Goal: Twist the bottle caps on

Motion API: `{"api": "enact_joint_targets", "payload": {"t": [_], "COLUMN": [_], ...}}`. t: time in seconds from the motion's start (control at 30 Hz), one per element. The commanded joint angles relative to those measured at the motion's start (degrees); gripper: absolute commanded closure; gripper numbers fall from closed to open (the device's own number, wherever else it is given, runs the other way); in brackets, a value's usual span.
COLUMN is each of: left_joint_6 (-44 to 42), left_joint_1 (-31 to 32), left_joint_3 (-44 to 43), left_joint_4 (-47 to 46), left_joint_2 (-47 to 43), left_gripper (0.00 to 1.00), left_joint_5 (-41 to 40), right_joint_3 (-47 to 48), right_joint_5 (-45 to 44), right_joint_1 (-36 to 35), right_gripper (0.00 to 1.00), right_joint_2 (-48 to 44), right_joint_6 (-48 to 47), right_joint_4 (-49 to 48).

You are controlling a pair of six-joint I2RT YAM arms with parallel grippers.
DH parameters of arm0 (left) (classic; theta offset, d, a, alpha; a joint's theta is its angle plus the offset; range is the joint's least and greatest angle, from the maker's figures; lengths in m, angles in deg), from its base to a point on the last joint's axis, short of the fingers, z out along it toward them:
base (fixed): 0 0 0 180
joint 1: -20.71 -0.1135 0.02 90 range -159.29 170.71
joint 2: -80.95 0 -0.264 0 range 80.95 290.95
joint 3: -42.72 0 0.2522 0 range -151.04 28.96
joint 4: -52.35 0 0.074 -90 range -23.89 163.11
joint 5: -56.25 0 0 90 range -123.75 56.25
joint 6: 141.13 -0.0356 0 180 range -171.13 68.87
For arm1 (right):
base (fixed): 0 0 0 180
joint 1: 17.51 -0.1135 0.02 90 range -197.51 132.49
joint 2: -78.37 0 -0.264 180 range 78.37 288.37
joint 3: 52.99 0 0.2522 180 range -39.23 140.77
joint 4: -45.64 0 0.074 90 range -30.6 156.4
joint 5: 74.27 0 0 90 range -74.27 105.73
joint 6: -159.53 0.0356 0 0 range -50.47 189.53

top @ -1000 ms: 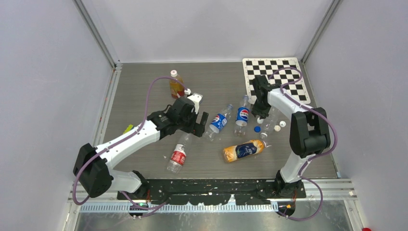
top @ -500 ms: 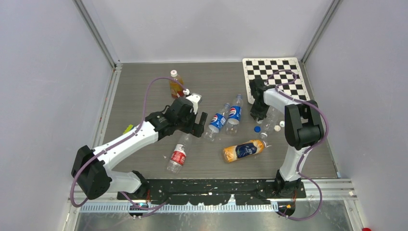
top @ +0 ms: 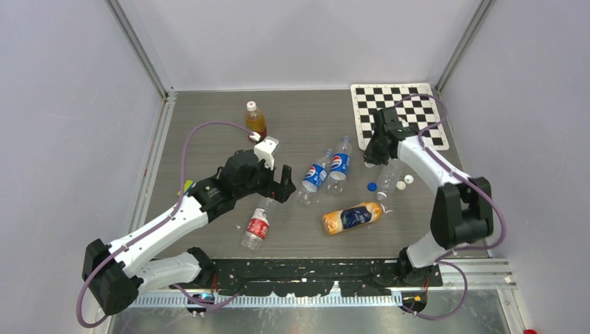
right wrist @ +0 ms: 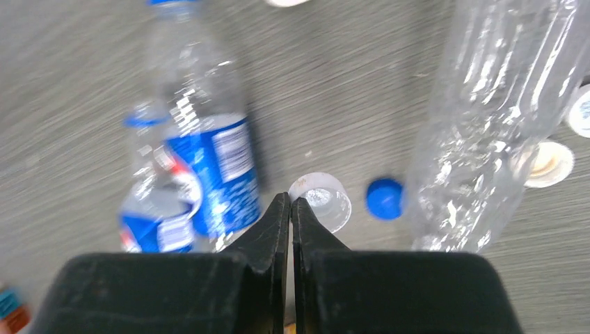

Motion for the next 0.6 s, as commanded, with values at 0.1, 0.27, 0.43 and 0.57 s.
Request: {"api": "enact_joint_targets", "payload": {"t": [0.1,0.27,0.43,0.57], "left_joint_6": [8.0,20.0,33.8,41.0], "left_joint_1": [-0.3,-0.2,-0.3,-0.3], "left_joint_3": [3.0,2.7,0.2,-0.8], "left_joint_4": [-16.2,-23.0,-22.0,-22.5], "left_joint_2": [-4.7,-3.5,-1.3,-0.6], "left_gripper": [0.0,0.01,0.04,0.04], "left_joint_5": [7.0,8.7,5.9,4.9], "right_joint_3": [-9.6,-15.8,-21.2,-25.2], "right_joint_5": [19.2,29.9,34.7,36.4], "right_joint_1": [-1.5,-5.0,-10.1,-12.4], "right_gripper": [0.99,0.99,0.97,0.96], "right_joint_2": [-18.9,-26.5,-31.7,-34.0], "right_joint_6": [2.0,1.8,-2.3,-6.2], "right_joint_4": [-15.6,-31.6,-45.9,-56.2]}}
